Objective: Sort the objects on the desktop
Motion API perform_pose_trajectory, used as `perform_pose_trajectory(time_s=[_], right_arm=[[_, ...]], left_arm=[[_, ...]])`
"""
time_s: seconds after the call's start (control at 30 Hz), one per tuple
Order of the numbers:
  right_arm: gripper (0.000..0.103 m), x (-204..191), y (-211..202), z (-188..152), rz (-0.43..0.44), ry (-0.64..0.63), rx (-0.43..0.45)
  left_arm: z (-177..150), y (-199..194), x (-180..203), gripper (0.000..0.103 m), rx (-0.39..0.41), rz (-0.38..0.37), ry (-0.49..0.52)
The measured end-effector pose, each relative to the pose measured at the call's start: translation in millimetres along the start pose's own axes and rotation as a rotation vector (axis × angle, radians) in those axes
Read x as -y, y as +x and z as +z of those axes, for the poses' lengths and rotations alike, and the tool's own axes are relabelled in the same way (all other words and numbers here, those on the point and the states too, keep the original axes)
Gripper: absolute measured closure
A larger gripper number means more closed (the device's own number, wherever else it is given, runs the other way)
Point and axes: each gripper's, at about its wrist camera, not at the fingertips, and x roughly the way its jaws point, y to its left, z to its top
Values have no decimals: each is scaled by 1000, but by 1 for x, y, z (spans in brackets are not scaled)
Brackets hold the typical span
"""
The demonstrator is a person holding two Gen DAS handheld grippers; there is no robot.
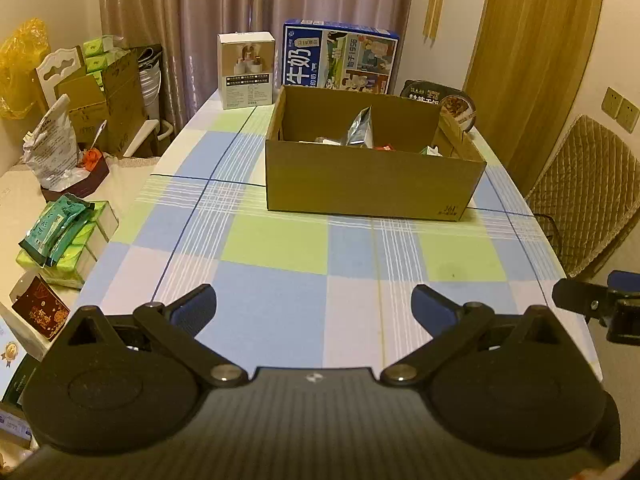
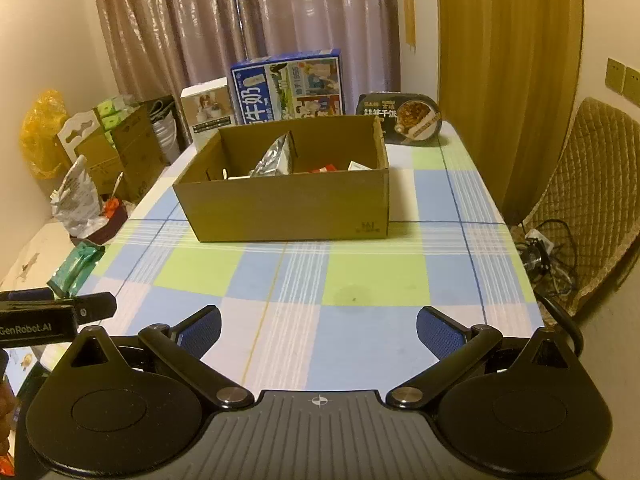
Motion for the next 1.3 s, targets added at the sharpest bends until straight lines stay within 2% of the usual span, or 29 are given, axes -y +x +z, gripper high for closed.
perform_pose_trajectory(time_s=[0.77, 1.3], right_arm=[[2, 1, 4, -4, -3, 10, -20], [2, -1, 7, -7, -4, 0, -26]], left_arm=[[-6, 4, 2, 1, -16, 1, 2], [-7, 4, 1, 1, 0, -7, -13]])
